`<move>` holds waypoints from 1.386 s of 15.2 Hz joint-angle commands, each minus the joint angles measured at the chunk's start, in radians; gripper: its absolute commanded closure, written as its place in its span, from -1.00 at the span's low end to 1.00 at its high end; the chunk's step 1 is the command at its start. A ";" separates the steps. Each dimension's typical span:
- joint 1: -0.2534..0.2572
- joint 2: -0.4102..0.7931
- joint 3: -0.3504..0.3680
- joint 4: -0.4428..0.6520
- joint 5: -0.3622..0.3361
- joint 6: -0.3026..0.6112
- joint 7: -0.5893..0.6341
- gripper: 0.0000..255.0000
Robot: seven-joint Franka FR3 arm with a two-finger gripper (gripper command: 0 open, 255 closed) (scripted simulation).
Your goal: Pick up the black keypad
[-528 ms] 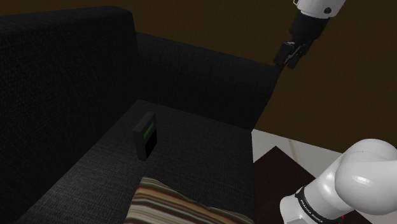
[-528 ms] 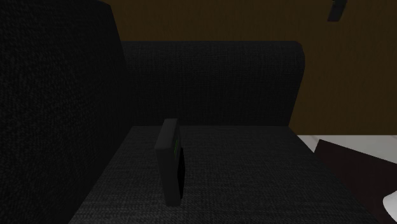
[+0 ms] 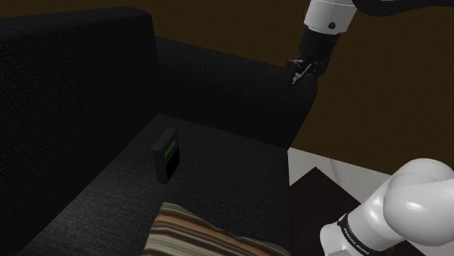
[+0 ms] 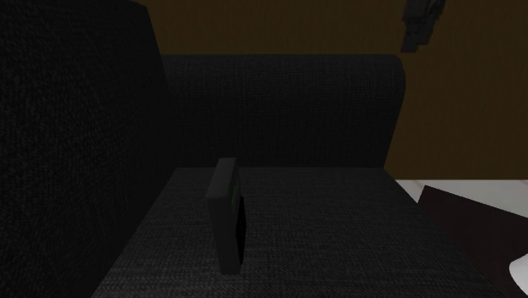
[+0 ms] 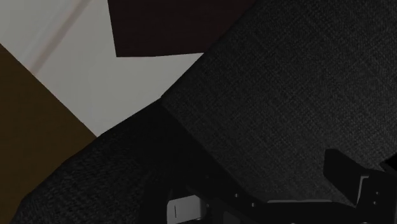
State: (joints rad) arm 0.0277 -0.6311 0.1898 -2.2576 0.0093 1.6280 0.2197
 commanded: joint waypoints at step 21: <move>0.052 0.761 0.298 0.458 -0.012 0.193 0.658 -1.00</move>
State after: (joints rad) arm 0.0723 0.0795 0.4830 -1.8387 0.0125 1.8169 0.8463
